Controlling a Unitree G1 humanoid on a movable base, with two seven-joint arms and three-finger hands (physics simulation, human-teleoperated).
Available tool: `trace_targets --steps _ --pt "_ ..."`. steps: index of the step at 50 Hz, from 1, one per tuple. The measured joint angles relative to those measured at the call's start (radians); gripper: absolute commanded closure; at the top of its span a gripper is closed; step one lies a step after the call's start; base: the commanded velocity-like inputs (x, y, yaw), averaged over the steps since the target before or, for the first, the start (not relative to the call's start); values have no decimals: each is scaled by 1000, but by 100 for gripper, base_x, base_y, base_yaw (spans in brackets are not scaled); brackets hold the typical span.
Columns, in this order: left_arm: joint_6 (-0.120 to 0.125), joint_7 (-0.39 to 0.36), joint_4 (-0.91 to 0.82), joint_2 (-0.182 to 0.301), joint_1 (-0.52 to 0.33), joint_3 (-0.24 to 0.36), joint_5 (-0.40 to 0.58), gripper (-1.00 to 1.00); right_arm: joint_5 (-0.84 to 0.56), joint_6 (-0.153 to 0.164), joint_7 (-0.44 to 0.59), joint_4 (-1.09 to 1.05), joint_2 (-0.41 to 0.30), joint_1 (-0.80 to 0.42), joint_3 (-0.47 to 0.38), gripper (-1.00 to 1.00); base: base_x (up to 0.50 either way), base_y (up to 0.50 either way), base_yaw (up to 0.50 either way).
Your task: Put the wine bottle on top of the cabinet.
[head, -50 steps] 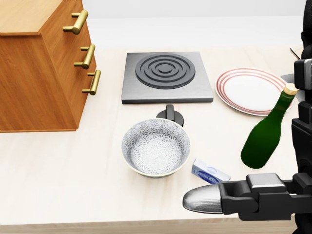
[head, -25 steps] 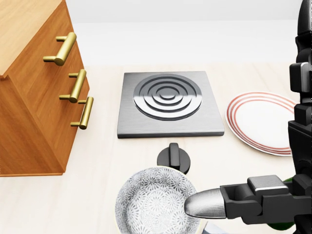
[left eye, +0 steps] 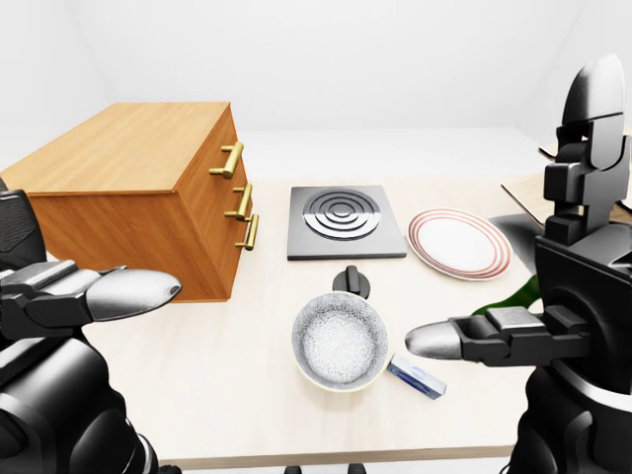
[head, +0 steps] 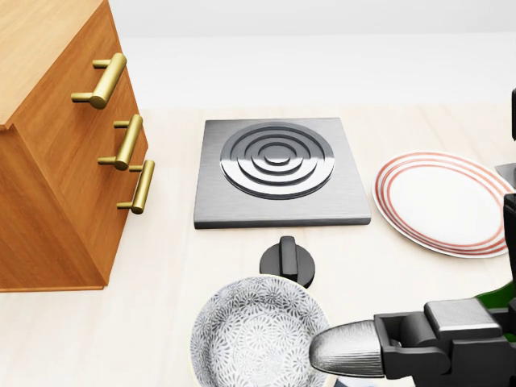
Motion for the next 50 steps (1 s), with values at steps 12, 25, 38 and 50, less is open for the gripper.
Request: trace_targets --steps 12,25,38,50 --pt "0 -11 5 -8 10 -3 15 -100 1 0 35 0 -20 -11 -94 -100 0 0 0" --pt "0 -19 11 -14 15 -7 29 -100 394 0 -181 0 -238 88 -309 -100 0 0 0" --pt "0 -24 22 -21 14 -16 46 -100 619 0 -259 0 -334 182 -501 -100 0 0 0" --pt "0 -26 27 -24 12 -20 56 -100 564 0 -127 0 -247 182 -623 -100 0 0 0"
